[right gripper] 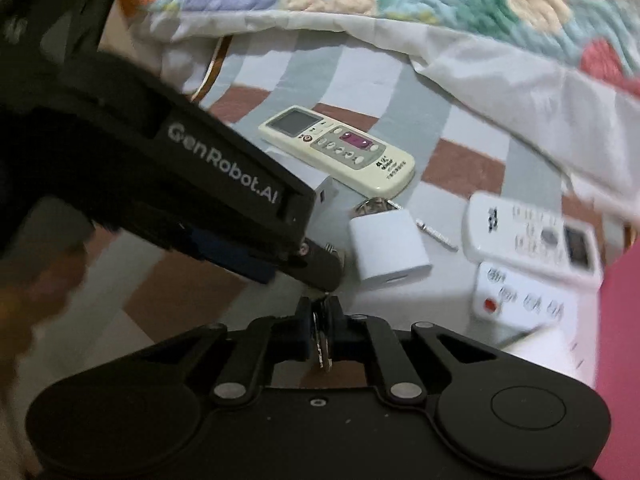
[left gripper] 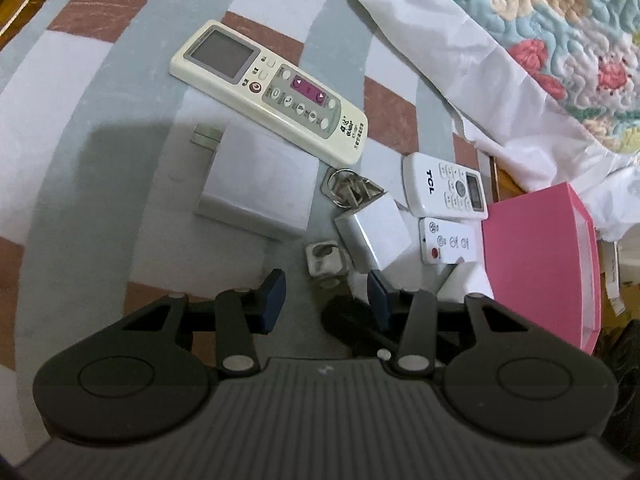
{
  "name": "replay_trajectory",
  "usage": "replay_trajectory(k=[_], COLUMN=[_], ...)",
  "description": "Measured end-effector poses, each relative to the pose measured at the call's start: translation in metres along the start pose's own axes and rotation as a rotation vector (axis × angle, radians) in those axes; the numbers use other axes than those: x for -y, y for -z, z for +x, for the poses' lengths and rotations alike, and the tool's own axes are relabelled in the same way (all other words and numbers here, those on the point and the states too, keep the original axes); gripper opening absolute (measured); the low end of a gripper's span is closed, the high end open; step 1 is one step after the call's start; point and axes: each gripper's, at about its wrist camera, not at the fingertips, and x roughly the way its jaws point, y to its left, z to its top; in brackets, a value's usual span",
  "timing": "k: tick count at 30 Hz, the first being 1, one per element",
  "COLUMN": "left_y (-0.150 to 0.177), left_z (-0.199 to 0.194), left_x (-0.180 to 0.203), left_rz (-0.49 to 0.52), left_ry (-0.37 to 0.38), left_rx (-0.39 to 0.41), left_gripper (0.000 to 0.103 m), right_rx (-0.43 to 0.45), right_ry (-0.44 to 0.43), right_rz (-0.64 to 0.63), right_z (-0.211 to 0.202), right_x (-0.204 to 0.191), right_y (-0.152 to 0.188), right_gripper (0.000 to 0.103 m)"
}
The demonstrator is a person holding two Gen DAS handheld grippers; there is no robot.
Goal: Organize rigid objects
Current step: 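Carry the keys with the right tool into the pink box and release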
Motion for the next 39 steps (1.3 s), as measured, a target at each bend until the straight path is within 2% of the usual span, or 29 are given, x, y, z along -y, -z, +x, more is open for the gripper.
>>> replay_trajectory(k=[1, 4, 6, 7, 9, 11, 16, 18, 22, 28, 32, 39], left_y=[0.001, 0.002, 0.004, 0.004, 0.005, 0.008, 0.011, 0.012, 0.018, 0.022, 0.027, 0.032], left_z=[0.001, 0.004, 0.005, 0.007, 0.011, 0.016, 0.014, 0.012, -0.007, -0.045, -0.071, -0.095], left_x=[0.000, -0.001, -0.003, -0.003, -0.005, -0.007, 0.001, 0.006, 0.017, 0.046, 0.082, 0.149], left_rz=[-0.001, -0.006, -0.007, -0.006, -0.015, -0.028, 0.033, 0.064, 0.095, 0.145, 0.232, 0.362], left_ry=[0.004, 0.012, 0.009, 0.011, 0.025, 0.035, 0.001, -0.013, 0.004, 0.077, 0.090, 0.114], left_rx=[0.002, 0.006, 0.003, -0.001, -0.022, -0.030, -0.019, -0.023, -0.012, 0.017, 0.065, 0.105], left_gripper=[0.044, 0.044, 0.034, 0.032, 0.019, 0.018, 0.015, 0.010, 0.010, 0.010, 0.010, 0.010], right_rx=[0.004, 0.022, 0.035, 0.033, 0.035, 0.033, 0.043, 0.038, 0.065, 0.155, 0.203, 0.266], right_ry=[-0.025, -0.077, -0.086, -0.103, -0.106, -0.087, -0.081, -0.081, -0.088, -0.077, -0.061, 0.034], right_rz=[0.046, 0.165, 0.187, 0.195, 0.198, 0.174, 0.140, 0.141, 0.133, 0.091, 0.093, 0.062], right_z=[-0.001, -0.005, -0.007, -0.006, -0.006, -0.004, -0.002, -0.004, -0.023, -0.074, -0.106, -0.163], right_x=[0.004, 0.013, 0.016, 0.017, 0.018, 0.016, 0.015, 0.015, 0.013, 0.013, 0.018, 0.027], right_y=[0.002, 0.009, 0.014, 0.015, 0.016, 0.016, 0.018, 0.018, 0.018, 0.016, 0.011, 0.005], right_gripper=[0.003, 0.003, 0.003, 0.003, 0.003, 0.003, 0.003, 0.004, 0.006, 0.007, 0.007, 0.007])
